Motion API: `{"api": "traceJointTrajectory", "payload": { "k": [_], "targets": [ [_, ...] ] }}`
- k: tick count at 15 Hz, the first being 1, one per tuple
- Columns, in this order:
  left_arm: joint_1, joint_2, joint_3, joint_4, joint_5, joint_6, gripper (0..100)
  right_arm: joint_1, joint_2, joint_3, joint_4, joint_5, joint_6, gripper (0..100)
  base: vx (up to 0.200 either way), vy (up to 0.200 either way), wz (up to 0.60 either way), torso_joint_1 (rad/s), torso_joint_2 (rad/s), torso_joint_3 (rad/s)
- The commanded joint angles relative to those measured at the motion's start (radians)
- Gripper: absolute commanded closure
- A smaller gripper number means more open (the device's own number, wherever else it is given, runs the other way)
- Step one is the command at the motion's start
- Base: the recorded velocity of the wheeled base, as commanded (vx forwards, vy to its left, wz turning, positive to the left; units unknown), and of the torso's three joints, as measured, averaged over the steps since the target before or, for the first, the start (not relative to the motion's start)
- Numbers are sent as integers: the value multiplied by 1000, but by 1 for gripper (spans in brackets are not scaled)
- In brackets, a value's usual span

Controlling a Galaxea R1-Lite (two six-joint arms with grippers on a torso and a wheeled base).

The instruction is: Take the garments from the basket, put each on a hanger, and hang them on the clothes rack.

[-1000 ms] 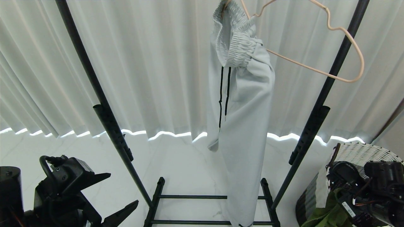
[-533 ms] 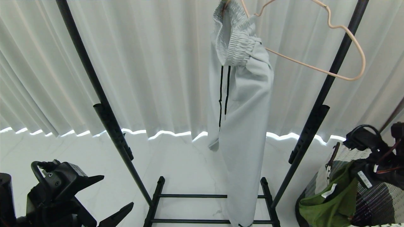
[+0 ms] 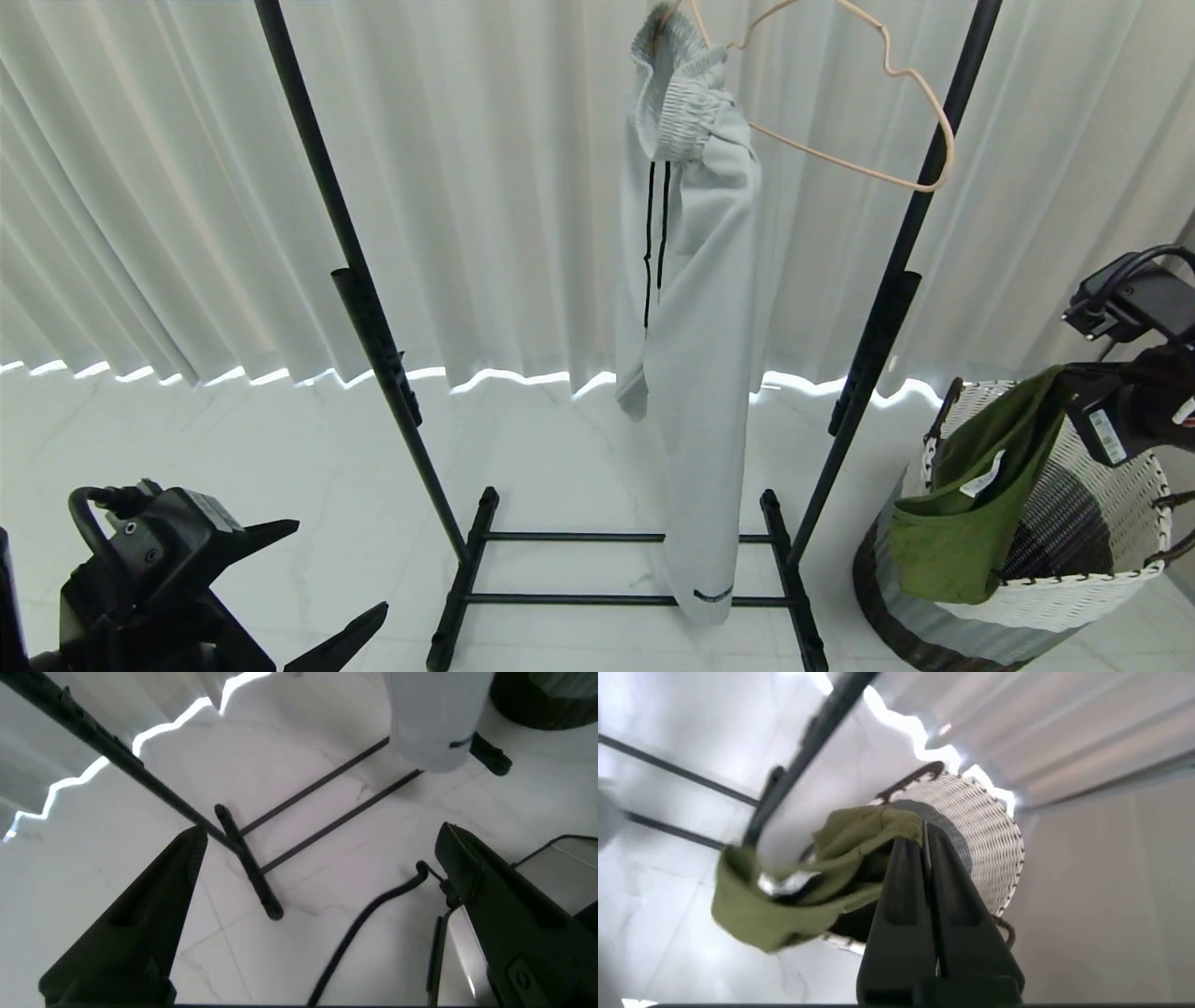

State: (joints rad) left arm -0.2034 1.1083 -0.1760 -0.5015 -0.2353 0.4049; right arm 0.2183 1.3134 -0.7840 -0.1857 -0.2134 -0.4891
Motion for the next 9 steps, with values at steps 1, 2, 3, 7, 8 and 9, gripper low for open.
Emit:
{"api": "traceJointTrajectory", "payload": {
  "k": [1,2,3,7,8,9],
  "targets": [
    [-2,-2,-7,-2,-1,0,0,32,-8,-6,-3,0,0,100,0,0,0,0,0,0],
    [-13,-4,-10,-2,-2,-1,0,42,-8,-20,-1,0,0,100,0,0,0,0,0,0],
    [-39,-4,-10,-2,-2,-9,0,56,-3,-43,-1,0,0,100,0,0,0,0,0,0],
    [-277,33,-96,-2,-7,-178,0,148,-13,-129,29,-1,66,100,0,0,0,0,0,0],
    [-309,41,-112,-2,-6,-202,0,159,-20,-133,42,-1,69,100,0,0,0,0,0,0],
    [-396,81,-163,-2,-2,-239,0,205,-51,-146,78,-1,72,100,0,0,0,0,0,0]
  ]
}}
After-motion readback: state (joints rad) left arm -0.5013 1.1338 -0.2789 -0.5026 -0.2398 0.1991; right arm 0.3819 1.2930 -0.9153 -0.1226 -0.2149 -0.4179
